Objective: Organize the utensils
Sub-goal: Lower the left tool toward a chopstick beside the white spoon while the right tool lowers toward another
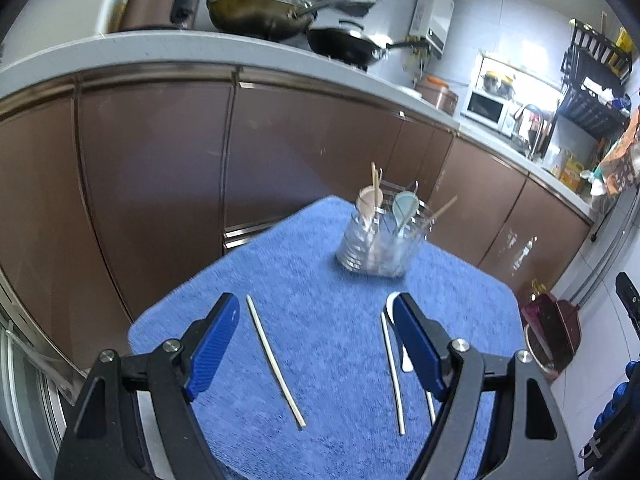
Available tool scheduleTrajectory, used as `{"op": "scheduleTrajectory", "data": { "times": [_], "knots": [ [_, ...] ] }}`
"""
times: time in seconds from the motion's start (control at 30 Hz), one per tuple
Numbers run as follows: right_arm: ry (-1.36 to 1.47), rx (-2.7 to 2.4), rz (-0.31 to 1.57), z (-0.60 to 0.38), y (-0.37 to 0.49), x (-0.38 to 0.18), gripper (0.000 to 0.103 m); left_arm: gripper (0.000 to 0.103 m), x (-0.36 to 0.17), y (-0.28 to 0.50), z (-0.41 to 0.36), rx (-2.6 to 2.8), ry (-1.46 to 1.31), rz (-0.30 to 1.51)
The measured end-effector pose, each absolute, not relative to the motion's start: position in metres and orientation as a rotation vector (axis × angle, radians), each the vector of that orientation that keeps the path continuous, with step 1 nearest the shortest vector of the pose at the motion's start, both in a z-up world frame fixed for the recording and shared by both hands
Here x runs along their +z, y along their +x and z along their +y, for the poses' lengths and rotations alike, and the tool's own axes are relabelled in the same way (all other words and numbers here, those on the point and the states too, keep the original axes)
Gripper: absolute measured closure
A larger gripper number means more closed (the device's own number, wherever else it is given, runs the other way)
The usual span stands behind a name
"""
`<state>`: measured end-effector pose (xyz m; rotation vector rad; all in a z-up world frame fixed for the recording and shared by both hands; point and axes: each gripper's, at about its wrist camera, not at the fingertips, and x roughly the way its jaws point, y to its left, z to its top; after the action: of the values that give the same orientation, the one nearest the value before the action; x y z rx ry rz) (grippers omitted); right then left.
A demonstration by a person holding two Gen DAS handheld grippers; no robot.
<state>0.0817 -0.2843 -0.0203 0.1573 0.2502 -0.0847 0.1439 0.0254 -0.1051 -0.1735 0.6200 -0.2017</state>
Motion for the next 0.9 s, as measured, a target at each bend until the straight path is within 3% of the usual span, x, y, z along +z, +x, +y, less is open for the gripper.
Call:
{"op": "scheduleTrajectory", "data": {
  "times": [0.67,0.9],
  "knots": [
    [0.151,0.013,0.638,-0.274,0.171,-0.116,0.045,0.028,-0.199,0.239,-0.059,-0.406,-0.169,1.038],
    [0.152,0.078,0.763,-0.262,0.203,-0.141,0.045,0.041,-0.223,0.273,-0.084,-0.439,-0.17,1.154]
  ]
}}
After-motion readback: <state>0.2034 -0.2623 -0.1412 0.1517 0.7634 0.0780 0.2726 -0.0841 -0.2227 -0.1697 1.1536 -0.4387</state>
